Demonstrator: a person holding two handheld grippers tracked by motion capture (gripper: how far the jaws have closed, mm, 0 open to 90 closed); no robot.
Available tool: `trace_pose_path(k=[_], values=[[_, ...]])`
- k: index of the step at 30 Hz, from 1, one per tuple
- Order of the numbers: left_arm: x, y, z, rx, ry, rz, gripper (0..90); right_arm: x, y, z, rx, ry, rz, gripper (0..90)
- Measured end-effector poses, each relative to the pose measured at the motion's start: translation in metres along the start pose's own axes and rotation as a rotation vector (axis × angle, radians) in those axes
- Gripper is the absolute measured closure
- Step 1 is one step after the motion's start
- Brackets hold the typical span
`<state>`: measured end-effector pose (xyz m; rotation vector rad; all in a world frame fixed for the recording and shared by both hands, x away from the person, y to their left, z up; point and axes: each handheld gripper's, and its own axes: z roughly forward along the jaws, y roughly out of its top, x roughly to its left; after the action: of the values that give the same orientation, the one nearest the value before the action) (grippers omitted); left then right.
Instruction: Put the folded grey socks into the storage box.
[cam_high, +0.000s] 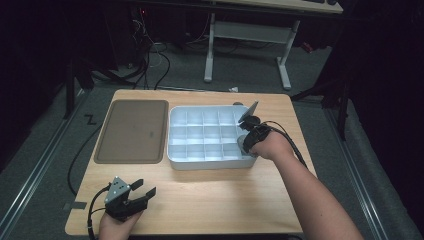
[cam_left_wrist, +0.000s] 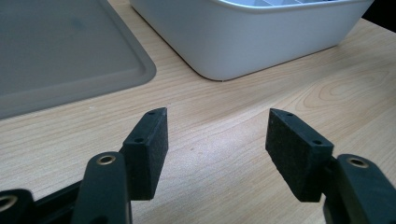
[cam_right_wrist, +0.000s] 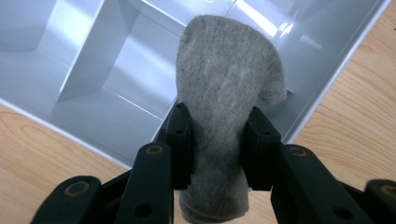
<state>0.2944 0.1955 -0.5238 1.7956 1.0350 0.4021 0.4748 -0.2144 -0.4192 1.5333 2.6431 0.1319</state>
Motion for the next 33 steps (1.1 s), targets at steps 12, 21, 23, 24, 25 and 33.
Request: trace_pose_path(k=[12, 21, 23, 24, 25, 33], values=[[0.001, 0.0, -0.001, 0.001, -0.002, 0.002, 39.8, 0.001, 0.004, 0.007, 0.024, -0.01, 0.0, 68.8], [0.001, 0.0, -0.001, 0.0, -0.003, 0.002, 39.8, -0.002, 0.003, 0.017, 0.034, 0.008, 0.04, 69.4], [0.001, 0.0, 0.0, 0.0, -0.003, 0.002, 39.7, -0.003, 0.002, 0.019, 0.035, 0.019, 0.069, 69.4], [0.0, 0.0, 0.0, 0.001, -0.004, 0.002, 39.8, -0.004, 0.002, 0.02, 0.031, 0.02, 0.059, 69.4], [0.0, 0.0, 0.0, 0.002, -0.004, 0.003, 39.8, -0.004, 0.002, 0.021, 0.034, 0.019, 0.064, 69.4], [0.0, 0.0, 0.0, 0.004, -0.007, 0.002, 39.9, -0.005, 0.002, 0.027, 0.042, 0.012, 0.058, 69.4]])
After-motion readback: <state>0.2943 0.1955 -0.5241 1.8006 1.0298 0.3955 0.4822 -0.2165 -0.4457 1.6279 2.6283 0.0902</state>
